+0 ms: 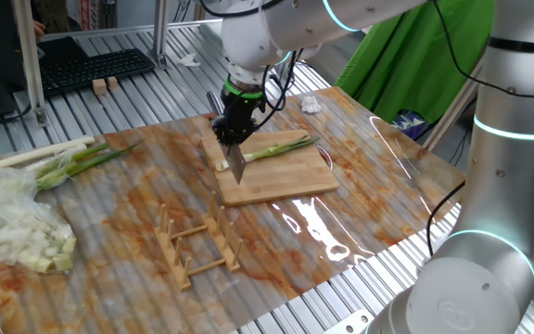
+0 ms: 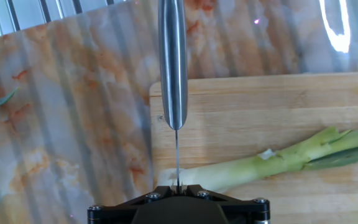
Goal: Chop the scallions
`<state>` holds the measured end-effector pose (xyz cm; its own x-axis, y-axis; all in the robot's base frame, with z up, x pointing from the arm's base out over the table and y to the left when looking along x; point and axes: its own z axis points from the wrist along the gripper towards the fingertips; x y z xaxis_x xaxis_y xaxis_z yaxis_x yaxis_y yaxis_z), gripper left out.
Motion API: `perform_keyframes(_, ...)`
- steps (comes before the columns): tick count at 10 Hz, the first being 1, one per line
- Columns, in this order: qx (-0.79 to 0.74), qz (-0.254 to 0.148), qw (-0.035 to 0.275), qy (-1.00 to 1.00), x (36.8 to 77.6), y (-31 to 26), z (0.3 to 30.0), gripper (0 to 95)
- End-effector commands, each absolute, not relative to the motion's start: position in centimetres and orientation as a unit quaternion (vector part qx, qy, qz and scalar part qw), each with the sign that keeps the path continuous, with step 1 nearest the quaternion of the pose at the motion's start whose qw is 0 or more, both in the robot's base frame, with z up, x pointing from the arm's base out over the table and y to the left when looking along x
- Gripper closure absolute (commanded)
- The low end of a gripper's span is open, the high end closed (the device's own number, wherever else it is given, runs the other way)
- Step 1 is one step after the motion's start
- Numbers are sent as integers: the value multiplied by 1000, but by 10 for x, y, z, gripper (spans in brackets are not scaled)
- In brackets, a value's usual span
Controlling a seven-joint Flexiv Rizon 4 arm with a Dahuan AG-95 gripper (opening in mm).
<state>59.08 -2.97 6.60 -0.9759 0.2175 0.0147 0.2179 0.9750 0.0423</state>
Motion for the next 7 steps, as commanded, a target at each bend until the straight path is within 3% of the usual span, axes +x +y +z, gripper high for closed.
perform_keyframes(1,-109,-22,5,-994,591,-30,66,950)
perform_keyframes(7,-106,-31,6,-994,594,-36,53,950)
